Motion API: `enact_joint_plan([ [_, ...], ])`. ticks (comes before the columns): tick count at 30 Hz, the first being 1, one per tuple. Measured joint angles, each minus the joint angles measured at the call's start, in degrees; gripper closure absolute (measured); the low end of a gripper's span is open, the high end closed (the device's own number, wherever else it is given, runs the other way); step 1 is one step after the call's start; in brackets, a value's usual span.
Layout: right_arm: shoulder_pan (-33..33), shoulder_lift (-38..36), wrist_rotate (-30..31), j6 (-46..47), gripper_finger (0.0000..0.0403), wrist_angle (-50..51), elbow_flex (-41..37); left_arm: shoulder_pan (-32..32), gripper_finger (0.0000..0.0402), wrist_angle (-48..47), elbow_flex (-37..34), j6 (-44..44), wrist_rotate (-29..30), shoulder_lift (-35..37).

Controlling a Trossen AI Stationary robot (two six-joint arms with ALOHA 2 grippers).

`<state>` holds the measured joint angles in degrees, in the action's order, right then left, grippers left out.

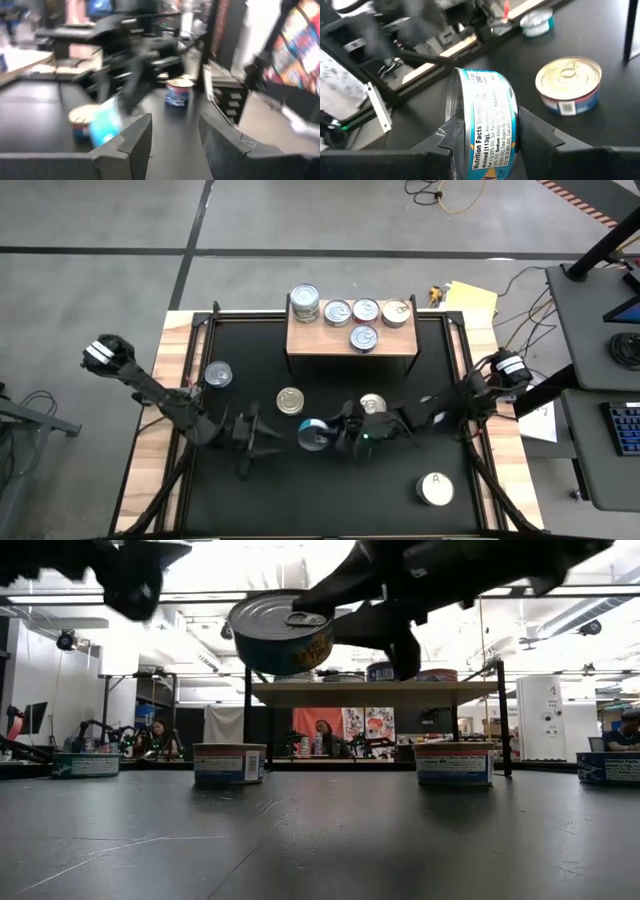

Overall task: Stack canned seafood by type on shelf
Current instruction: Put the yellow tuna can on the shelf

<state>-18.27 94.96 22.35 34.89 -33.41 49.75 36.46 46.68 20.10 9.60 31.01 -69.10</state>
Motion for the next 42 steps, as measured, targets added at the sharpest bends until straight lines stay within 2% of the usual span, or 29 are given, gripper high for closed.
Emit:
enact_joint_plan([
  [5,-3.57,0.41,9.74,-7.81,0.0272,-2.16,-0.52,-1.93,0.0241,-0.1,-1.55,8.59,0.02,-1.24],
  [11,-5.83,0.63,10.84,-14.87,0.0272,-6.81,-0.3,-2.19,0.0197,1.34,-0.94,9.27,2.89,-6.01],
  [15,-6.14,0.72,10.71,-18.2,0.0272,-8.15,-0.3,-2.74,0.0167,3.91,1.3,6.69,3.46,-10.77],
  [22,-6.4,0.72,10.38,-21.92,0.0272,-9.15,-0.3,-3.82,0.0144,4.34,7.22,3.44,3.52,-17.59],
  [28,-7.28,0.72,9.5,-25.36,0.0272,-9.23,-0.3,-5.26,0.0142,4.32,9.98,2.29,3.51,-19.75],
  [34,-7.63,0.74,8.69,-28.47,0.0272,-10.91,-0.3,-6.35,0.0146,4.35,11.97,2.04,0.47,-20.55],
  [42,-7.62,0.74,8.89,-29.22,0.0272,-10.84,-0.3,-7.06,0.0201,4.28,13.91,1.48,0.94,-22.09],
])
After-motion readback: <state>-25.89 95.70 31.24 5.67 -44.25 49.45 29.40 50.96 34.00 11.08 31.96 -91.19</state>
